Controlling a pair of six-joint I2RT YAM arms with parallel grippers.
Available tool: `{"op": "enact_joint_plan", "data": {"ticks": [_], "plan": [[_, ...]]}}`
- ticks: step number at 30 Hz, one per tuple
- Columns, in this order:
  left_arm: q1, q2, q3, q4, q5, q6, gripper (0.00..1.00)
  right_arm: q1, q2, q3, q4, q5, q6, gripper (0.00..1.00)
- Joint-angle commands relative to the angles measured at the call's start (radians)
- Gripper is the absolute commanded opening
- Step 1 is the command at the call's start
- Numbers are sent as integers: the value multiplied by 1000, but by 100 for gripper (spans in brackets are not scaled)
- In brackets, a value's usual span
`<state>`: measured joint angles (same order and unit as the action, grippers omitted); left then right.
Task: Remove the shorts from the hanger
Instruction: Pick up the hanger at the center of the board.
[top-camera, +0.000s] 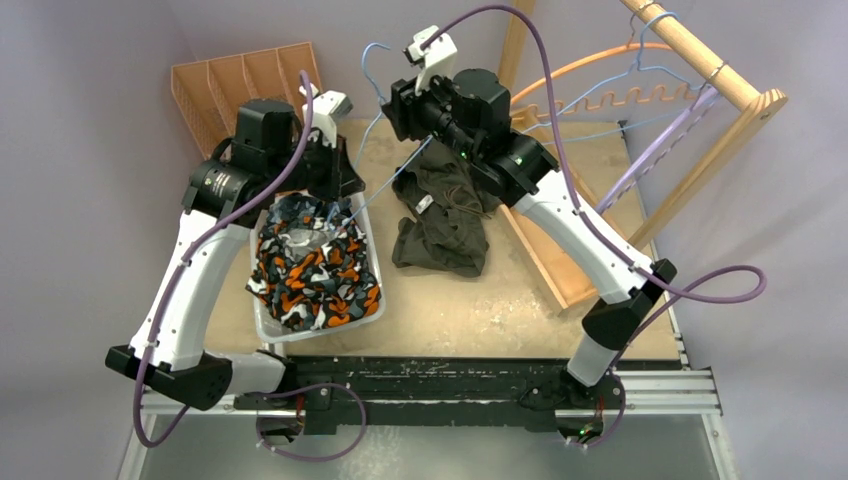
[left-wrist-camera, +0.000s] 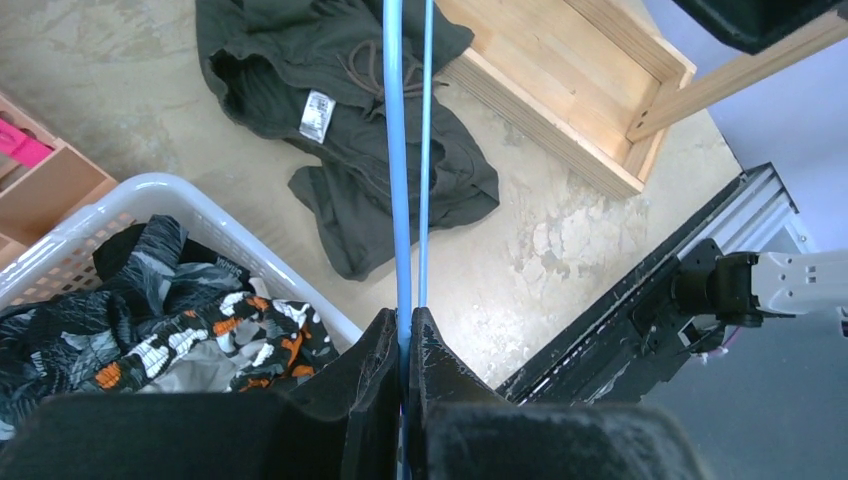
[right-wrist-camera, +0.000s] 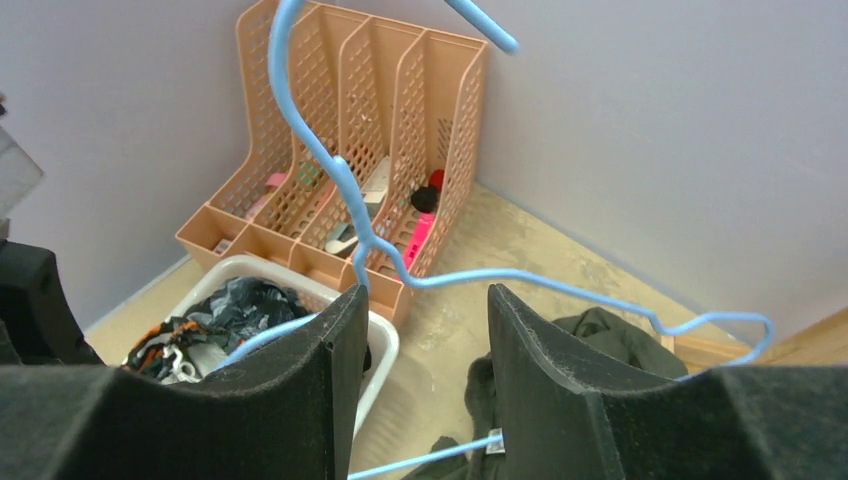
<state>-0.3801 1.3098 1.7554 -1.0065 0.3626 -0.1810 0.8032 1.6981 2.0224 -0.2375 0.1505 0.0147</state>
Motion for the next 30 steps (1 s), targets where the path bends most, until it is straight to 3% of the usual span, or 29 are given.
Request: {"op": "enact_joint_plan", "data": {"ticks": [1,12,15,22,26,27,28,30], "plan": [[1,-12,8,6,37,25,0,3,-1,89,8,-123,-46,50],[-1,2,6,-21,96,40,0,4,14,79,52,-137,-37,48],[0,-3,-1,-30,127,53,0,4,31,91,43,-100,-45,38],[0,-14,-17,-8,83,41,0,4,-17,17,104,-68,-47,3],[1,-22,-26,13,58,14,15,4,-36,-19,139,-47,-48,0],[1,-28,-32,21,53,9,21,4,-38,-25,142,-40,-48,0],[0,-36,-41,25,46,5,36,4,-38,-30,146,-20,-49,0],[0,-50,-55,27,29,3,47,4,-42,-41,157,8,-56,0]]}}
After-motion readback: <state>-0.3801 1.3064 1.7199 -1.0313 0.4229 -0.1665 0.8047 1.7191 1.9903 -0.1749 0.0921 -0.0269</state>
